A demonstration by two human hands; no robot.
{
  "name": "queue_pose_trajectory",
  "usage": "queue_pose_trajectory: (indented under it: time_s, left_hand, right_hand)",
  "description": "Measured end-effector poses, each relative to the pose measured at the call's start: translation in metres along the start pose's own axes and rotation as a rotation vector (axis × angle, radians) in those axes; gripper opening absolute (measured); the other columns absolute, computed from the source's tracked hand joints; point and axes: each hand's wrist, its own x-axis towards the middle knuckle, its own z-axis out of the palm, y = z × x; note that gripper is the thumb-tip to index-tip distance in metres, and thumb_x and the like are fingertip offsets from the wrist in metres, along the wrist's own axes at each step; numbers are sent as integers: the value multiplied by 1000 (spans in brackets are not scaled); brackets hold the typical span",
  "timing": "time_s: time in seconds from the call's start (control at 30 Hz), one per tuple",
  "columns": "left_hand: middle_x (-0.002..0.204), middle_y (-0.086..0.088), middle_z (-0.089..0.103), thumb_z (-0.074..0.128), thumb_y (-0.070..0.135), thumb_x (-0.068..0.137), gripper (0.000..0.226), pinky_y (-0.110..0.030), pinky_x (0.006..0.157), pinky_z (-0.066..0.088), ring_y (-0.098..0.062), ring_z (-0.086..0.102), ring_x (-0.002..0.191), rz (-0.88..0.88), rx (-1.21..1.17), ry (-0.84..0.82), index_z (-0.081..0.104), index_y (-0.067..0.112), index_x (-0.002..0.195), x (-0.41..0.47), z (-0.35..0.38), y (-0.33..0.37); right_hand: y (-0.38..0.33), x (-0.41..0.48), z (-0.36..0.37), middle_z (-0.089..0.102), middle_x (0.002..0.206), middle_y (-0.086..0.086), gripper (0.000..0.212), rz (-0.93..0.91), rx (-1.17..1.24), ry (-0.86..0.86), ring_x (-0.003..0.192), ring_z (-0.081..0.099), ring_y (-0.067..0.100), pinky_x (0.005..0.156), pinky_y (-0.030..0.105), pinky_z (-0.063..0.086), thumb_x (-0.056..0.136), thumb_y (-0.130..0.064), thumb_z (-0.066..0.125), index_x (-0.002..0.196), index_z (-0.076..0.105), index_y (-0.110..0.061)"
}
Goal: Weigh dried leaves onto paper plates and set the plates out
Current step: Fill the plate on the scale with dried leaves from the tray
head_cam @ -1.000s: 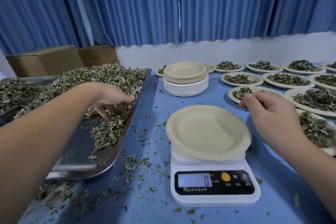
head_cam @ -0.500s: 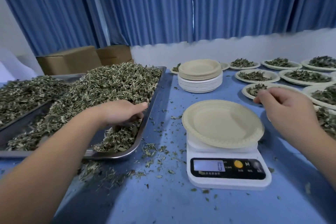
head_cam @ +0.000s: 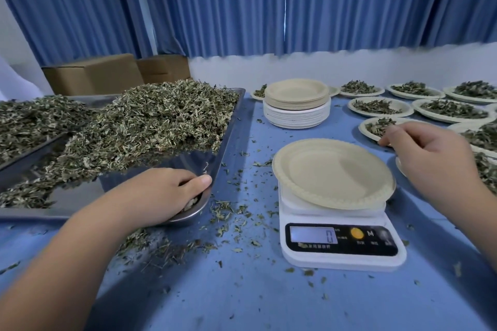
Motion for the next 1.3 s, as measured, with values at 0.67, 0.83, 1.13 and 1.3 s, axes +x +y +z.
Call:
queue_pose_trajectory:
  time_s: [0.67, 0.83, 1.13, 1.3]
  left_hand:
    - [55, 10, 57, 30, 82, 65, 71, -17, 48, 33, -1, 49, 44, 15, -89, -47, 69, 27, 87, -5, -9, -2]
    - [48, 13, 59, 40, 63, 87, 36, -24, 50, 37, 0, 52, 43, -24, -168, 164, 63, 35, 87, 0, -9, -7]
    - [40, 4, 47, 46, 40, 98, 20, -18, 34, 28, -5, 34, 31, -55, -248, 326, 58, 30, 86, 8, 1, -9]
    - [42, 13, 57, 50, 45, 94, 22, -14, 29, 25, -6, 37, 27, -17, -231, 367, 60, 29, 83, 6, -1, -6]
  right_hand:
    - [-3, -3, 0, 41, 43, -3, 27, -4, -10, -31, 40, 37, 8, 38, 13, 27, 94, -23, 53, 70, 66, -21]
    - [-4, -1, -3, 37, 41, 0, 26, -12, -6, 12, 38, 38, 6, 37, 10, 28, 94, -20, 55, 73, 69, -15]
    - [-3, 0, -6, 43, 40, -8, 26, -3, -14, 10, 38, 39, 6, 38, 11, 27, 94, -20, 54, 73, 69, -16]
    - [-2, 0, -6, 41, 40, -3, 26, -5, -24, 9, 40, 40, 6, 40, 11, 28, 94, -20, 55, 73, 69, -15]
